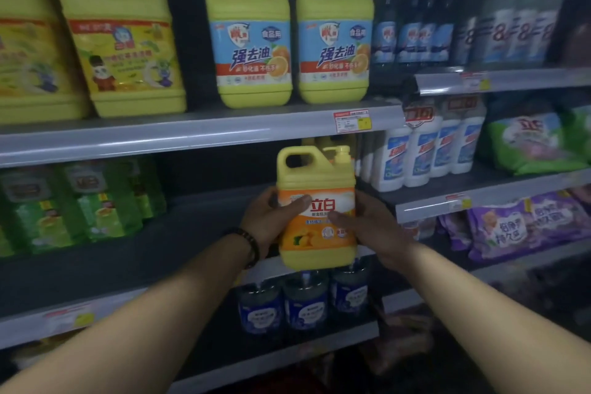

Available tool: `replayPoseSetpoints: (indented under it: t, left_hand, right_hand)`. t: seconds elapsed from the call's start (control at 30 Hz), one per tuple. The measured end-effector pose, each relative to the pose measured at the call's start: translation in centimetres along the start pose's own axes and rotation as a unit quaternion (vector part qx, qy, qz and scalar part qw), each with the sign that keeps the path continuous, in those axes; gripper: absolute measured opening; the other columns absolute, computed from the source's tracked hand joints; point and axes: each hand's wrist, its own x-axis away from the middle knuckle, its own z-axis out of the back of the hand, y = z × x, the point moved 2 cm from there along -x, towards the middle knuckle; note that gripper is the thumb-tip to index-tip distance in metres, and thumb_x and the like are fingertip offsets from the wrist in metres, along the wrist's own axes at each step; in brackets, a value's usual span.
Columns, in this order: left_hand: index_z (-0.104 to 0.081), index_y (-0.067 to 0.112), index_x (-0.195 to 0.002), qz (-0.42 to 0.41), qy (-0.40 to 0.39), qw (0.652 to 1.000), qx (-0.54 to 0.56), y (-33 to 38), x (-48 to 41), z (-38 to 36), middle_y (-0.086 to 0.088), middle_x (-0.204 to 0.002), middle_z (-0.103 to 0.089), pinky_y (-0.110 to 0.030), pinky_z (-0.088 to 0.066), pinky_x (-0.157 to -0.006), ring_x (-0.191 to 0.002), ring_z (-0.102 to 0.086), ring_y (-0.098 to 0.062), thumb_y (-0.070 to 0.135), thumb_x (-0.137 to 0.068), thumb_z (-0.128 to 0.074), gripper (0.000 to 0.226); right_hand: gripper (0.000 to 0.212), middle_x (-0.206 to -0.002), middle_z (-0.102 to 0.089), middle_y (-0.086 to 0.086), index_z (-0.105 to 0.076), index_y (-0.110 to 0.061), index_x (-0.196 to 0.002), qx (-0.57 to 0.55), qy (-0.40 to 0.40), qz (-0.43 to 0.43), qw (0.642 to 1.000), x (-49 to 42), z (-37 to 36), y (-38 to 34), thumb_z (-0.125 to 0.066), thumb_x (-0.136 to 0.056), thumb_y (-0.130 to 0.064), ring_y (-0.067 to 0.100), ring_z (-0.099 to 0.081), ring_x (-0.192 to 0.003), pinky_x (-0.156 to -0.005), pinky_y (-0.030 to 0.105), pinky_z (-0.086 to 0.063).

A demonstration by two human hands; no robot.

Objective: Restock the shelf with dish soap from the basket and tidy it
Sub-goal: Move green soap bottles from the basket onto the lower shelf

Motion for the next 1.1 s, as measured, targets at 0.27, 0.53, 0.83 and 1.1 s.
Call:
replayPoseSetpoints:
  t: [0.27, 0.53, 0.83, 1.1]
  left_hand:
    - [-0.064, 0.026, -0.128, -0.023, 0.032, 0.999, -0.026, -0.4, -7.8, -3.6, 0.005, -0.119, -0.075, -0.035, -0.064, -0.061, -0.096, -0.074, -0.013, 0.032, -0.082, -0.089, 0.053]
    - [-0.068, 0.031, -0.124, -0.104, 0.063, 0.983, -0.136, -2.5, -10.2, -5.3, 0.009, -0.118, -0.076, -0.047, -0.062, -0.095, -0.106, -0.074, -0.012, 0.054, -0.067, -0.087, 0.064]
    - [-0.061, 0.030, -0.124, -0.096, 0.095, 0.967, -0.216, -3.3, -7.2, -4.9, 0.015, -0.108, -0.067, -0.030, -0.054, -0.093, -0.109, -0.068, -0.013, 0.019, -0.091, -0.076, 0.038]
    - [-0.069, 0.024, -0.113, -0.113, -0.036, 0.965, -0.233, -2.1, 4.2, 0.3, 0.008, -0.115, -0.071, -0.024, -0.060, -0.083, -0.102, -0.072, -0.009, 0.020, -0.098, -0.073, 0.016]
  right_hand:
    - [0.055, -0.126, -0.077, -0.006, -0.061, -0.030, -0.142, 0.142, 0.068, 0.054, 0.986, -7.3, 4.7, 1.1, -0.084, -0.092, -0.025, 0.018, -0.075, -0.115, -0.096, 0.048, -0.062]
    - [0.048, -0.117, -0.077, -0.006, -0.063, -0.025, -0.141, 0.309, 0.200, 0.057, 0.928, -7.8, 5.5, 3.2, -0.078, -0.097, -0.035, 0.010, -0.069, -0.099, -0.073, 0.013, -0.047]
    - [0.037, -0.119, -0.074, -0.004, -0.067, -0.024, -0.128, 0.304, 0.172, -0.037, 0.936, -5.1, 4.6, 2.9, -0.075, -0.096, -0.039, 0.018, -0.069, -0.109, -0.077, 0.026, -0.050]
    - [0.024, -0.112, -0.071, 0.002, -0.066, -0.017, -0.124, 0.407, 0.061, 0.032, 0.911, 2.4, 1.2, 3.2, -0.068, -0.101, -0.018, 0.023, -0.069, -0.107, -0.084, 0.027, -0.049]
